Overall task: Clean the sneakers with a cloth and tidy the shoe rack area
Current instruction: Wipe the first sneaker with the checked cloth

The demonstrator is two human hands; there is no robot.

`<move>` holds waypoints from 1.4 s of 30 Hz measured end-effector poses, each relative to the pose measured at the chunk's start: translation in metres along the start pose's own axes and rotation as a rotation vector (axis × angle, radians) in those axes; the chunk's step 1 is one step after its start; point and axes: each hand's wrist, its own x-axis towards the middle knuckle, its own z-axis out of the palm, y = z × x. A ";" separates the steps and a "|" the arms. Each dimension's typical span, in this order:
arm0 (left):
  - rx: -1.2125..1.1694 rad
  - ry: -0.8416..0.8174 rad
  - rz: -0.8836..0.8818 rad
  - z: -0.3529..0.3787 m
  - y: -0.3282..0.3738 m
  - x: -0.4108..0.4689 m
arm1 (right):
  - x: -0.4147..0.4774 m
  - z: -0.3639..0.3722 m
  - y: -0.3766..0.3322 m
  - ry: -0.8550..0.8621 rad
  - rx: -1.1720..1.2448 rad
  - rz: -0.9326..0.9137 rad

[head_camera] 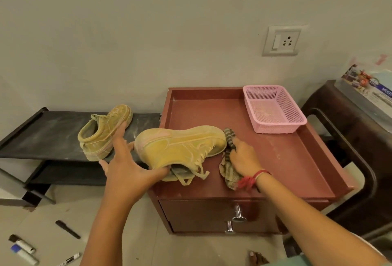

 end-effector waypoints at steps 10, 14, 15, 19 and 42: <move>0.009 0.035 0.100 -0.004 0.016 0.015 | -0.014 -0.075 -0.034 0.288 0.427 -0.269; 0.044 -0.163 0.260 -0.011 0.029 0.014 | -0.022 -0.052 -0.055 -0.135 0.362 -0.438; 0.070 -0.214 0.294 -0.012 0.031 0.013 | -0.023 -0.045 -0.060 -0.211 0.341 -0.481; 0.151 -0.311 0.379 -0.015 0.035 0.012 | -0.026 -0.035 -0.064 -0.282 0.343 -0.558; -0.197 -0.012 -0.238 0.016 0.037 0.022 | -0.032 -0.062 -0.051 0.008 0.411 -0.448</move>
